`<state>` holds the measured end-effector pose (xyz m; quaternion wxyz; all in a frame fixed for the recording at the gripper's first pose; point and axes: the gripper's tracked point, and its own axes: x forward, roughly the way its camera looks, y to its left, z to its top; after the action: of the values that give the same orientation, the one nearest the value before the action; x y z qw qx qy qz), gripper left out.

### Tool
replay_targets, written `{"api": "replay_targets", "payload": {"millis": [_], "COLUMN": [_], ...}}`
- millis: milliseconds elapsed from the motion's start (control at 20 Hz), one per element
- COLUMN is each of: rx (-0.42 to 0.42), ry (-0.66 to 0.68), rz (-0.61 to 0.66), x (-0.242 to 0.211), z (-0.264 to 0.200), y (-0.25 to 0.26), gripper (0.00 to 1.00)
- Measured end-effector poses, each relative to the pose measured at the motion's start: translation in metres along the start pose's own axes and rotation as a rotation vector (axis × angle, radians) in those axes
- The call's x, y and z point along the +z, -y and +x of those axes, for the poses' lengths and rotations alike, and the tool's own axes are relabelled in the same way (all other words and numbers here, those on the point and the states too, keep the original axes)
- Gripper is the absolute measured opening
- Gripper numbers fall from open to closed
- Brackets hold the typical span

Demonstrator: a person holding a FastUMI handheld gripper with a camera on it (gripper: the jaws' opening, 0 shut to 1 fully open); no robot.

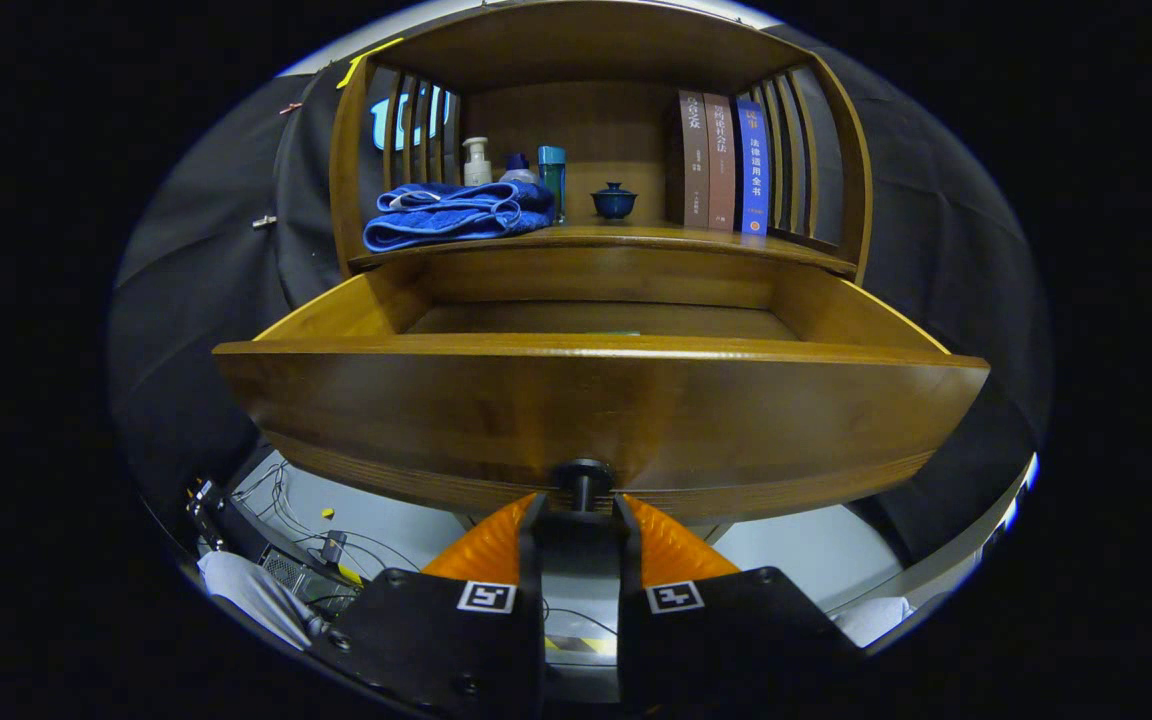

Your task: Pull open the drawer, take out the items inside it, and place them on the countertop above the cabinet.

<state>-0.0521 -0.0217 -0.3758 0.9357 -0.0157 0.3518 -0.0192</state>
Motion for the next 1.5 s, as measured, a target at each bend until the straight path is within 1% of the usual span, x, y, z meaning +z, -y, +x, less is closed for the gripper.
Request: {"api": "replay_targets", "payload": {"millis": [300, 400, 500, 600, 750, 850, 1000, 1100, 1250, 1300, 1500], "rx": [-0.004, 0.001, -0.01, -0.013, -0.005, -0.009, -0.022, -0.014, 0.012, 0.007, -0.01], "ry": [-0.018, -0.056, -0.092, -0.093, -0.082, -0.061, -0.013, 0.006, -0.052, -0.083, -0.247], "rz": [-0.002, 0.015, 0.052, 0.07, 0.104, 0.115, 0.079, 0.047, 0.02, 0.01, -0.002], "x": [-0.008, -0.011, -0.015, -0.006, 0.026, 0.057, 0.108, 0.134, 0.144, 0.143, 0.125], "z": [-0.003, -0.009, -0.024, -0.041, -0.062, -0.069, -0.063, -0.046, -0.01, 0.004, 0.058], "y": [-0.002, -0.002, 0.001, 0.003, 0.007, 0.013, 0.02, 0.017, 0.01, 0.011, 0.02], "gripper": [0.33, 0.55, 0.78, 1.0, 1.0, 1.0, 0.99, 0.99, 0.99, 0.99, 1.0]}}
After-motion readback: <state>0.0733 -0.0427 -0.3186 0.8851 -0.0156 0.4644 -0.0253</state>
